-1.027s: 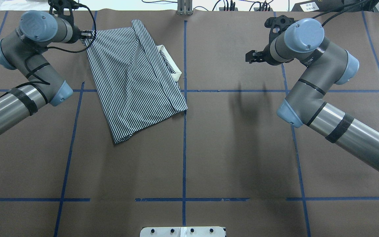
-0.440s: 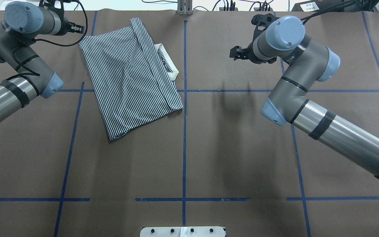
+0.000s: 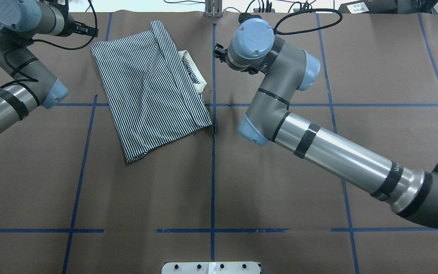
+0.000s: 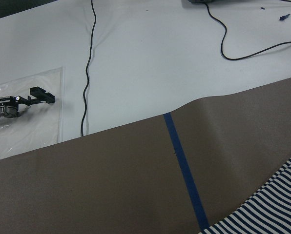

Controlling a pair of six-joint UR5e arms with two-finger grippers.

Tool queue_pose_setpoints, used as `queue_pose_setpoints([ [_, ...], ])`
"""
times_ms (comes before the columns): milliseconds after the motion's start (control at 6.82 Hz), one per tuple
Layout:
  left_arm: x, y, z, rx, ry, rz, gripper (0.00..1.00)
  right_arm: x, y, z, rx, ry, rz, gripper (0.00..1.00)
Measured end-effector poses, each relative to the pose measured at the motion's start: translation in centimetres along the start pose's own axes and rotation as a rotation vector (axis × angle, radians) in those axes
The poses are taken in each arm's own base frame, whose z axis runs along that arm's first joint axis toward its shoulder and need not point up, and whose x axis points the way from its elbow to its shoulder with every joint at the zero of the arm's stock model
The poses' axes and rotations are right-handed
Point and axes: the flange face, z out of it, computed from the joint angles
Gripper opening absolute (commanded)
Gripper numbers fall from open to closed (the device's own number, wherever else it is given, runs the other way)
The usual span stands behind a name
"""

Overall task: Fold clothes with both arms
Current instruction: 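Release the shirt with the left gripper while the right gripper reaches toward the collar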

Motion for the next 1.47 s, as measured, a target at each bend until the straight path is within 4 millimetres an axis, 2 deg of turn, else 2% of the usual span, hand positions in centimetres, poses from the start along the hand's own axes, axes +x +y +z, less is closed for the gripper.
queue_pose_setpoints([
  [147, 0.0, 0.0, -0.1, 0.001, 0.002, 0.0, 1.0, -3.1, 3.1, 0.2, 0.016, -0.008, 0.039, 0.6],
  [293, 0.0, 0.0, -0.1, 0.001, 0.002, 0.0, 1.0, -4.9, 5.4, 0.7, 0.028, -0.016, 0.055, 0.58],
  [440, -0.1, 0.0, -0.1, 0.001, 0.003, -0.001, 1.0, -5.6, 6.8, 1.5, 0.034, -0.027, 0.062, 0.58],
  [733, -0.3, 0.4, -0.4, 0.003, 0.005, -0.002, 1.0, -5.0, 7.5, 3.4, 0.042, -0.016, 0.06, 0.59],
  [1466, -0.4, 0.6, -0.5, 0.004, 0.006, -0.003, 1.0, -3.6, 7.9, 5.4, 0.059, 0.048, 0.032, 0.6],
])
